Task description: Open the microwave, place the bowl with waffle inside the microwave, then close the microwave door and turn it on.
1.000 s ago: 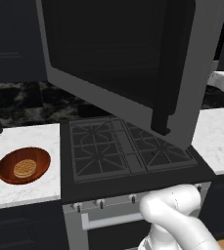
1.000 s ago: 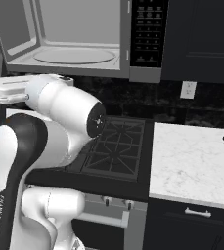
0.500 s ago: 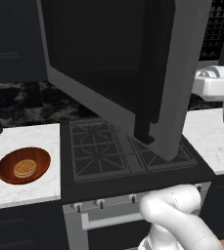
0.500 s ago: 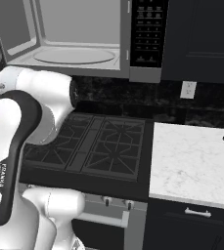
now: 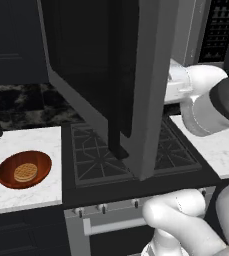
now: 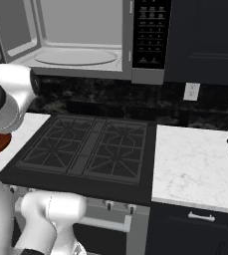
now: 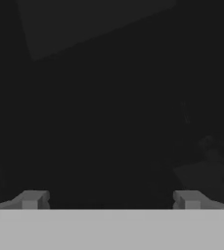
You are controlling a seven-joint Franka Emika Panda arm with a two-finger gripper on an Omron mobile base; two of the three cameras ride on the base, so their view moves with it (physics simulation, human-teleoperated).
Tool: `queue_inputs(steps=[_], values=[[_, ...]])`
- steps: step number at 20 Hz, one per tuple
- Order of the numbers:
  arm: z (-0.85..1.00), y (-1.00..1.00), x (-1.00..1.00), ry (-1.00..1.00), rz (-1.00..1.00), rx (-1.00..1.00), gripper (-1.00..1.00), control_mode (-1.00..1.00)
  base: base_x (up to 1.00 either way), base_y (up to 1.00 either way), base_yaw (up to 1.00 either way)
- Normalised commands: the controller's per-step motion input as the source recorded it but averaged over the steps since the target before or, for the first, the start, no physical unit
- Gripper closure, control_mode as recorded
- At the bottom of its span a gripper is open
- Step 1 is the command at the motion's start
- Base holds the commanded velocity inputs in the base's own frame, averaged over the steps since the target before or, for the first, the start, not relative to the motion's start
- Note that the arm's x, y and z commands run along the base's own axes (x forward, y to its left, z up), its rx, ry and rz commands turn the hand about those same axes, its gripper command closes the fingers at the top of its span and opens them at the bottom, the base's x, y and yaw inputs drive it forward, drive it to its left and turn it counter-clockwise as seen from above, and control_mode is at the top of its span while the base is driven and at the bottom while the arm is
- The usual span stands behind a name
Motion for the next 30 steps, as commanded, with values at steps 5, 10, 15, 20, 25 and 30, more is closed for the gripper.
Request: queue_inputs(steps=[5, 10, 15, 20, 25, 30], values=[[0.00, 0.97, 0.00, -0.01, -0.01, -0.07, -1.00, -1.00, 0.00, 0.00, 0.00], [0.00, 0.94, 0.00, -0.02, -0.03, -0.06, -1.00, -1.00, 0.00, 0.00, 0.00], [0.00, 0.55, 0.06, 0.00, -0.09, -0.05, -1.00, -1.00, 0.00, 0.00, 0.00], [0.00, 0.24, 0.02, 0.00, -0.10, -0.04, -1.00, -1.00, 0.00, 0.00, 0.00], [0.00, -0.02, -0.01, -0.03, -0.16, -0.01, -1.00, -1.00, 0.00, 0.00, 0.00], [0.05, -0.74, -0.55, -0.14, -0.25, 0.06, -1.00, -1.00, 0.00, 0.00, 0.00]])
